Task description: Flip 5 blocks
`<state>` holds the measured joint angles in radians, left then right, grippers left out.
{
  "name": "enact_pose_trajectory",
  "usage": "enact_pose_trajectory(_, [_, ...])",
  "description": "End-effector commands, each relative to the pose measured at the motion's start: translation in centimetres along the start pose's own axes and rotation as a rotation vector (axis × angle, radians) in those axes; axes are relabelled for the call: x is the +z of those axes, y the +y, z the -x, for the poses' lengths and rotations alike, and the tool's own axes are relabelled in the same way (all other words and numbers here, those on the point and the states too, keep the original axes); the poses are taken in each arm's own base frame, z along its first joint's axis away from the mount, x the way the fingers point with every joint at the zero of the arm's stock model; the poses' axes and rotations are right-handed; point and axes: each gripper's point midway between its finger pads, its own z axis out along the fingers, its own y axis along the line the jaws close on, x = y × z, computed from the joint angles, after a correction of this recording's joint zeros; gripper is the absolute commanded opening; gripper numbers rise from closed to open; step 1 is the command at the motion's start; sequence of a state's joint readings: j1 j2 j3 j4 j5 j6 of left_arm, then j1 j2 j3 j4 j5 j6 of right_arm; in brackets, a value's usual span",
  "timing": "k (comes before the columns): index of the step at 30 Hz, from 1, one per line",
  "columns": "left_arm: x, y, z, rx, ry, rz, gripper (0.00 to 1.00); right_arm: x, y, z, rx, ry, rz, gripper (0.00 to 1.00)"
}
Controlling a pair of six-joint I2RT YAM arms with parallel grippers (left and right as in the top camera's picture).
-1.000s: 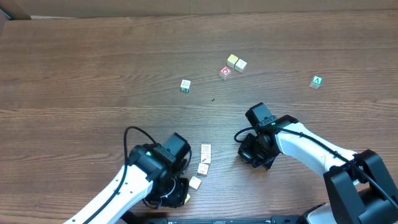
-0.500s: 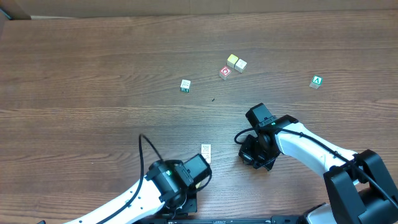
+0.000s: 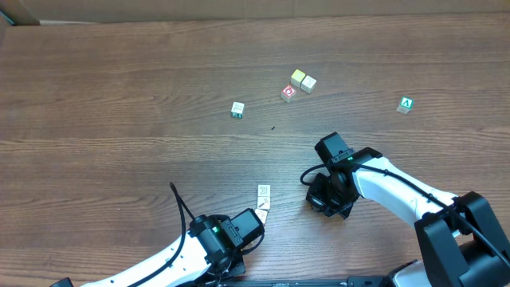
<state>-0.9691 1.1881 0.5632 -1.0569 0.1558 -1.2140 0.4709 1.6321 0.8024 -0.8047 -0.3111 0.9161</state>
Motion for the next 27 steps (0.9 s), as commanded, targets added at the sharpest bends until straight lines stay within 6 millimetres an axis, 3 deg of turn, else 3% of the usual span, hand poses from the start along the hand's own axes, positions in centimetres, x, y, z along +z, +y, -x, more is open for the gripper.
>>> enact_pose_trajectory(1, [0.2, 0.1, 0.4, -0.015, -0.025, 0.009, 0.04, -0.5, 0.7, 0.3, -0.011, -0.009, 0.022, 0.04])
enact_pose_trajectory(17, [2.4, -1.3, 1.7, -0.010, -0.034, 0.046, 0.04, -0.5, 0.5, 0.2, -0.007, -0.002, 0.012, 0.04])
enact_pose_trajectory(27, [2.5, -2.6, 2.0, 0.027, -0.045, -0.002, 0.04, -0.5, 0.5, 0.1, -0.003, -0.002, 0.012, 0.04])
